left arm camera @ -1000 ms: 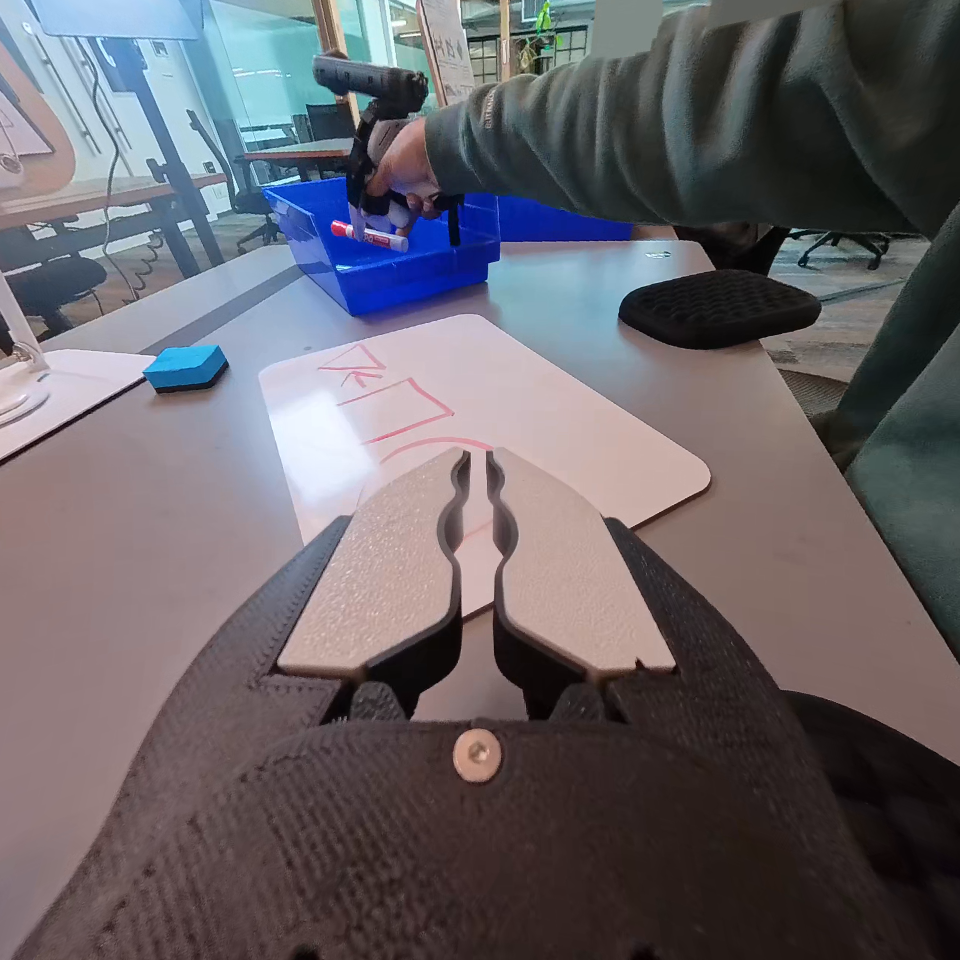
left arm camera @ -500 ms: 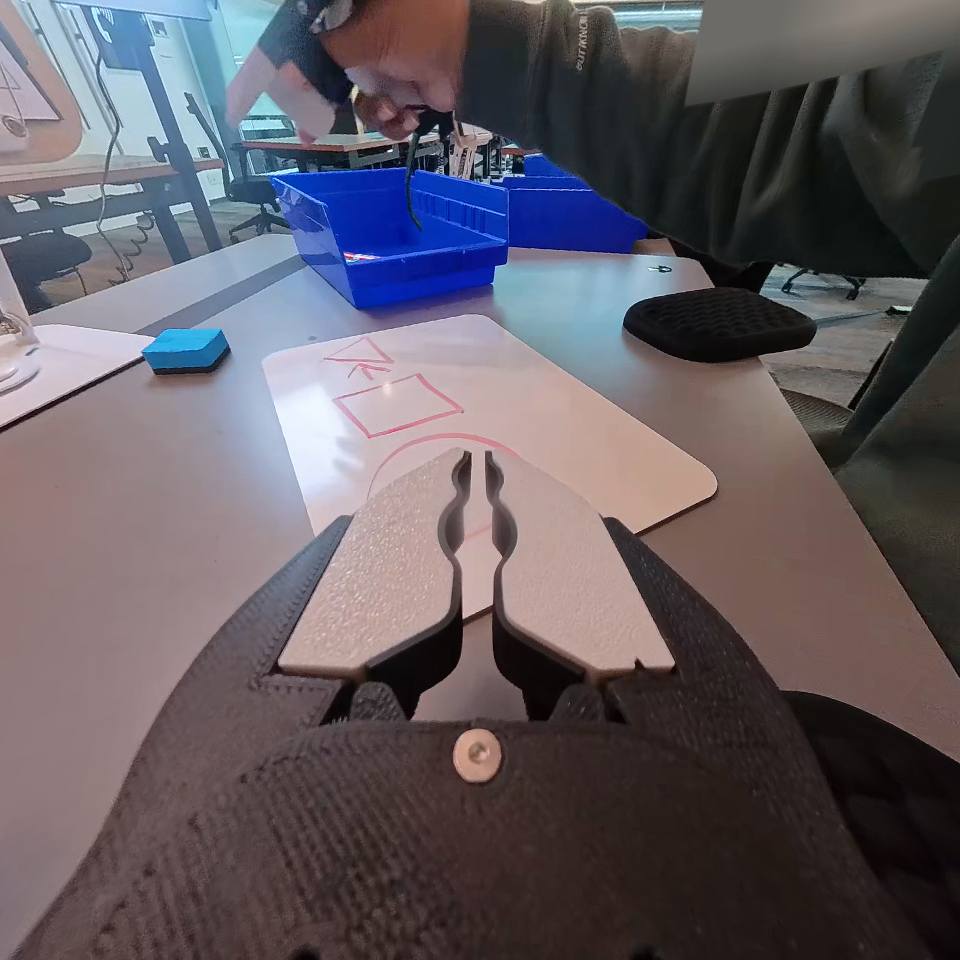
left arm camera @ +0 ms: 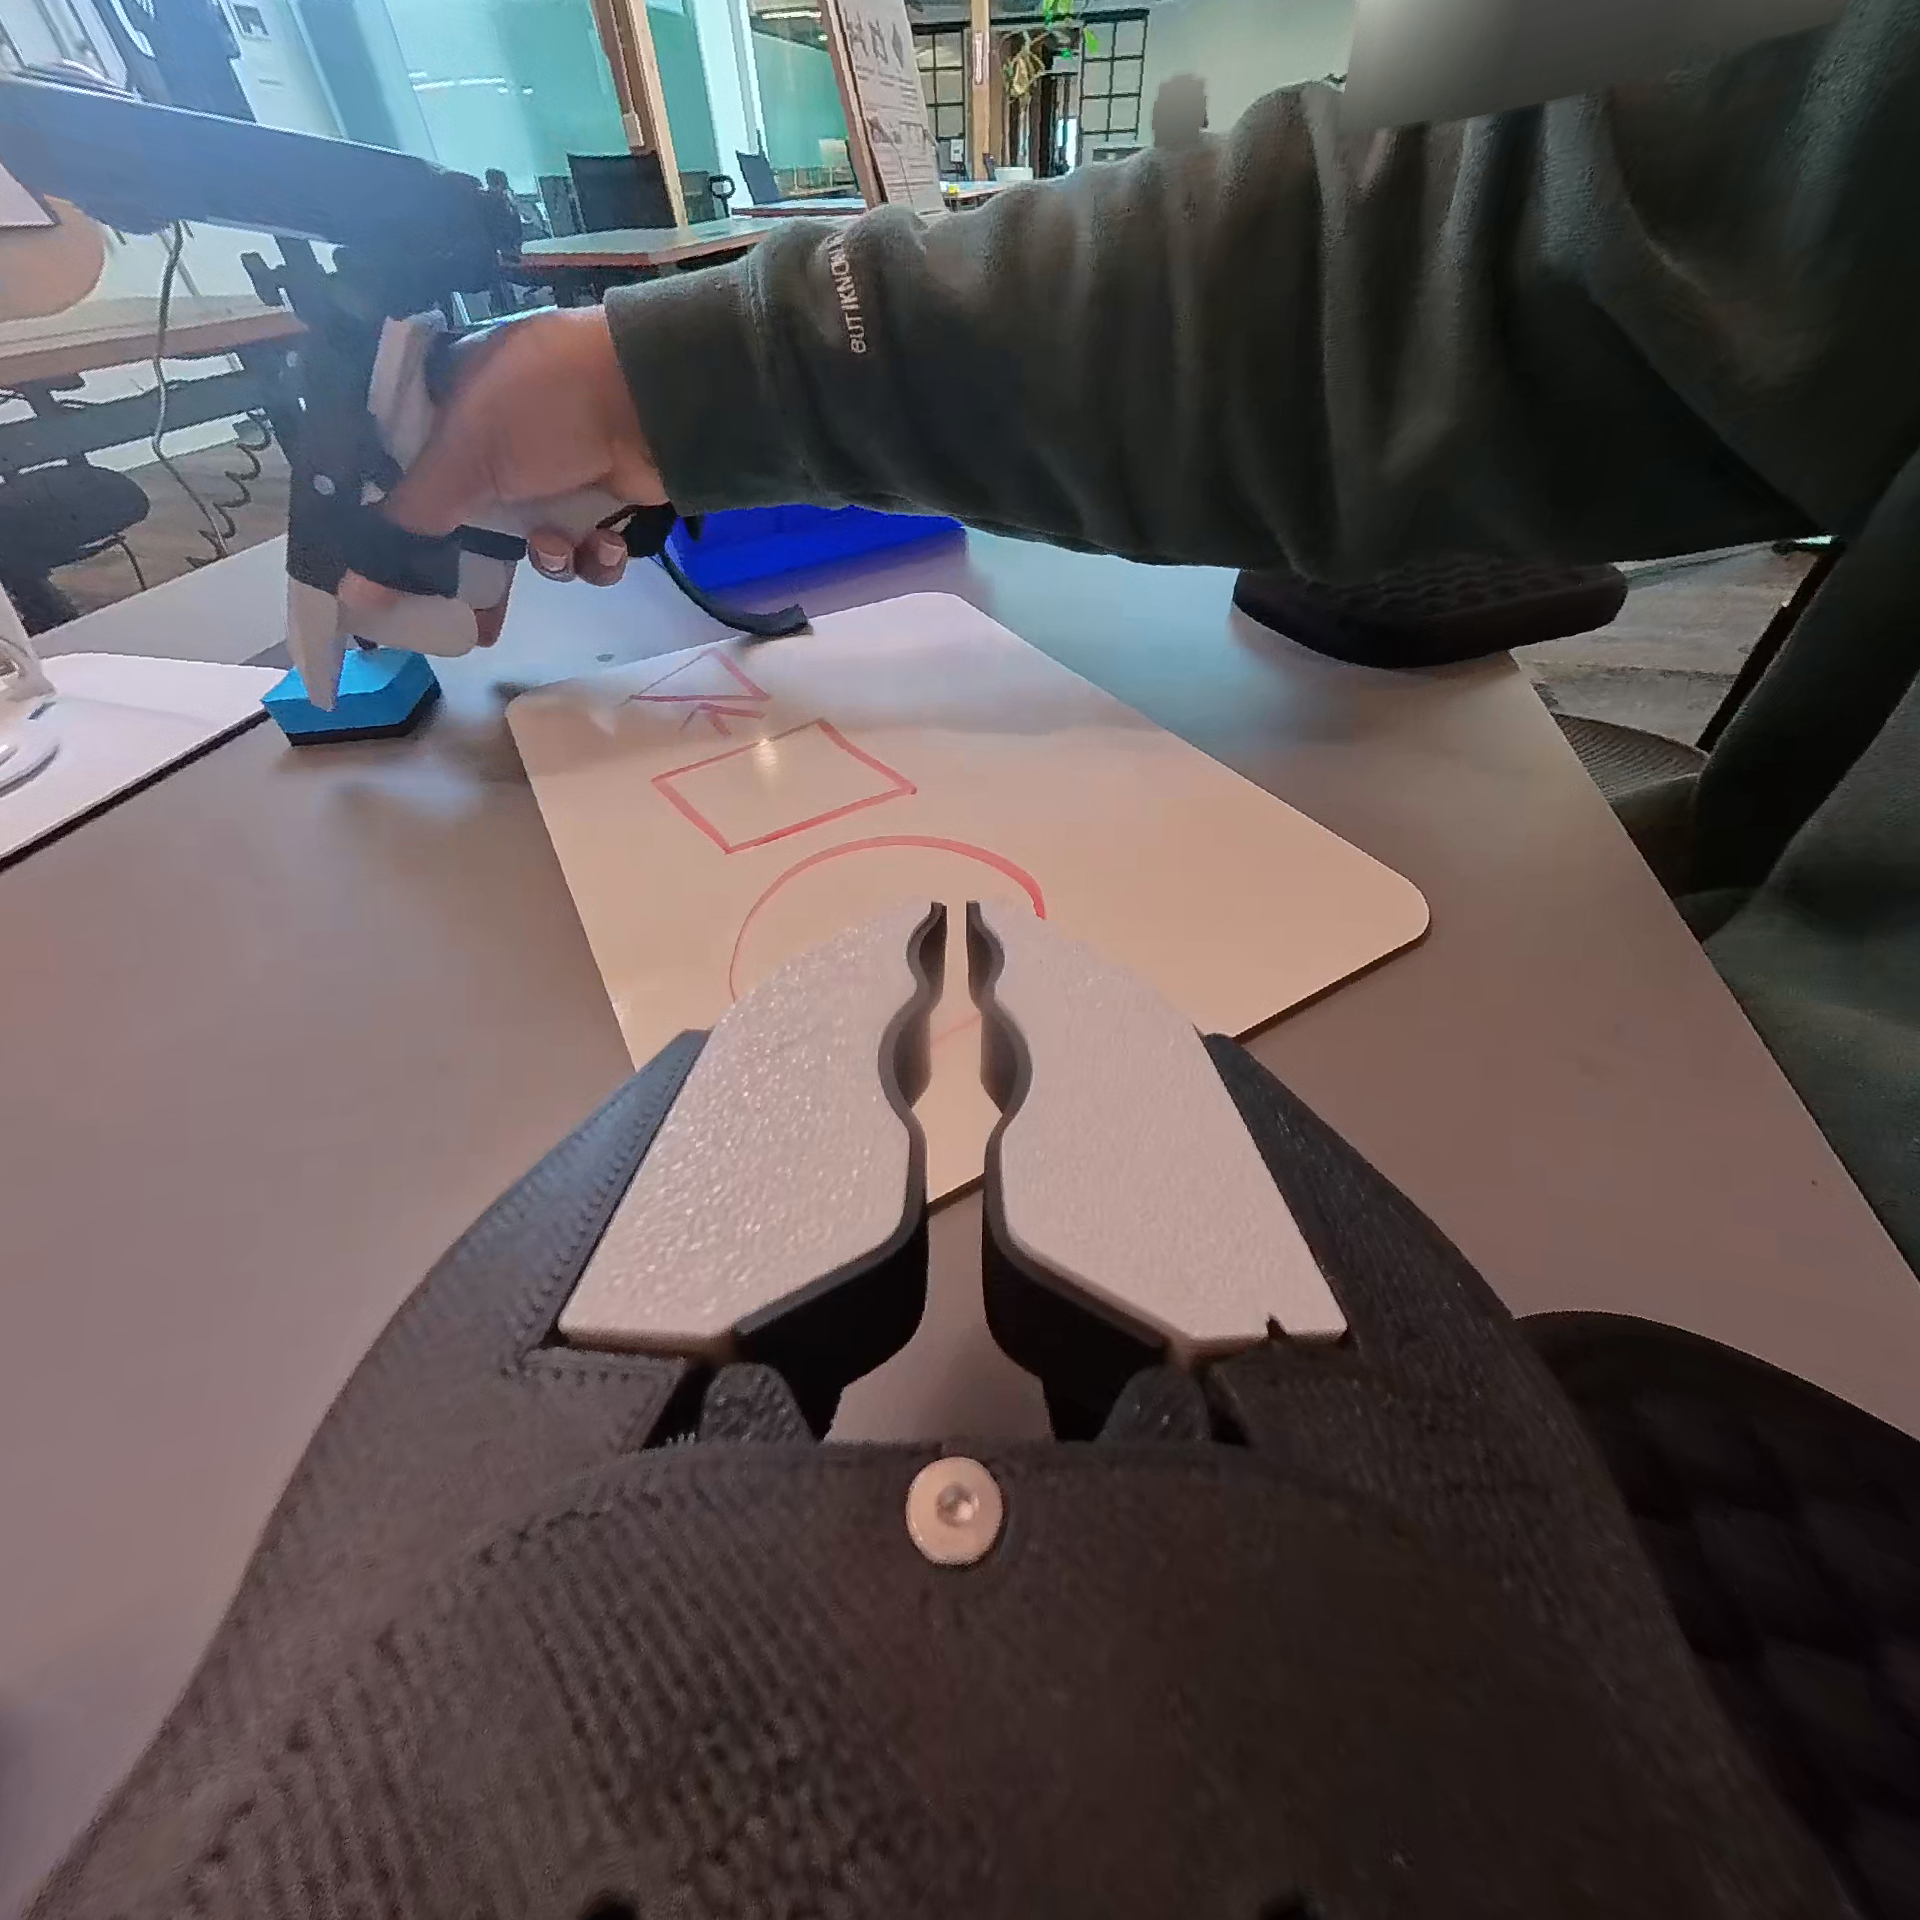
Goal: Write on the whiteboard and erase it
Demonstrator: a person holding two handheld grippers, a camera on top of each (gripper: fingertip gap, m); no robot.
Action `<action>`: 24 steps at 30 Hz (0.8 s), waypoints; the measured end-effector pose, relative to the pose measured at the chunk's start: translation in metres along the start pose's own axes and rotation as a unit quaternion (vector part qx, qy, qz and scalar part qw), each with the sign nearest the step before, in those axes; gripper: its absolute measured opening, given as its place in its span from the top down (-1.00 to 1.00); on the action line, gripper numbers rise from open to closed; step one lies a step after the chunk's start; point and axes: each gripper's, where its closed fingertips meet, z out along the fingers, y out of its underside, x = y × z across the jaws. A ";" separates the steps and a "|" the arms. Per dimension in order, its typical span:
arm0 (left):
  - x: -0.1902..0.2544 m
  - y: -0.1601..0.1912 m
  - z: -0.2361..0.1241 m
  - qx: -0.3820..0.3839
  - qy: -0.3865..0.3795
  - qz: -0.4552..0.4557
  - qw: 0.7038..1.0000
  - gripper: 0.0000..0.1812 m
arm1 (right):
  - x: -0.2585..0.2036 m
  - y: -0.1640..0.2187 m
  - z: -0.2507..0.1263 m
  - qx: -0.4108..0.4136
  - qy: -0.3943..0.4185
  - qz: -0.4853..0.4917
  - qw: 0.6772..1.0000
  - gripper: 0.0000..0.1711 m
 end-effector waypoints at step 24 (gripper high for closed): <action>0.013 0.019 0.006 -0.083 0.037 0.028 0.995 1.00 | -0.025 0.151 -0.099 -0.096 -0.105 -0.187 0.972 0.43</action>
